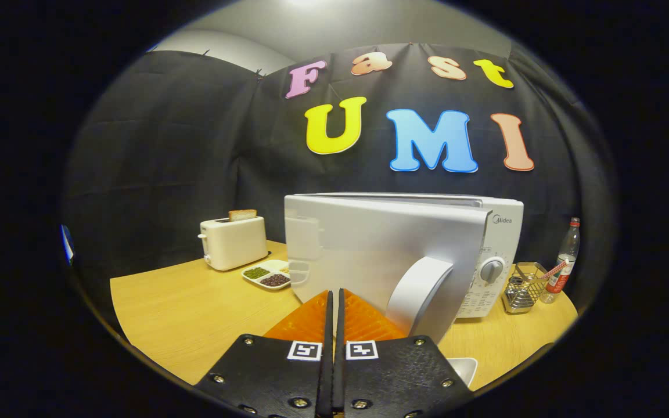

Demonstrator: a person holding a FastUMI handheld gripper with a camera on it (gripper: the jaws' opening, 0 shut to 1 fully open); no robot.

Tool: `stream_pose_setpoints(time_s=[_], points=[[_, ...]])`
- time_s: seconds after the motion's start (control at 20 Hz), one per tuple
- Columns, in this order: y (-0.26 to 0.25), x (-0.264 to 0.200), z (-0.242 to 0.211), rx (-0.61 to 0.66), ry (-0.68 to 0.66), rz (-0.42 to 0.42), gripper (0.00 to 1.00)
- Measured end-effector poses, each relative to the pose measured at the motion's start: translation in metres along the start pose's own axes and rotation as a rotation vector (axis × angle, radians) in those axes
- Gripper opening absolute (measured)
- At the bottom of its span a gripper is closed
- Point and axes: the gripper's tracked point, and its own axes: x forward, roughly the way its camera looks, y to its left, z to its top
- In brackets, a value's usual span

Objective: Open the microwave, put the food inside, and close the microwave door.

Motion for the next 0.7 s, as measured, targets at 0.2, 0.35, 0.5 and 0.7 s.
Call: stream_pose_setpoints(time_s=[0.2, 0.35, 0.5, 0.7], points=[[-0.039, 0.017, 0.004, -0.008, -0.009, -0.084, 0.01], [-0.063, 0.029, 0.005, -0.017, -0.020, -0.143, 0.01], [-0.083, 0.043, 0.005, -0.034, -0.026, -0.203, 0.01], [-0.105, 0.065, 0.011, -0.042, -0.035, -0.251, 0.01]])
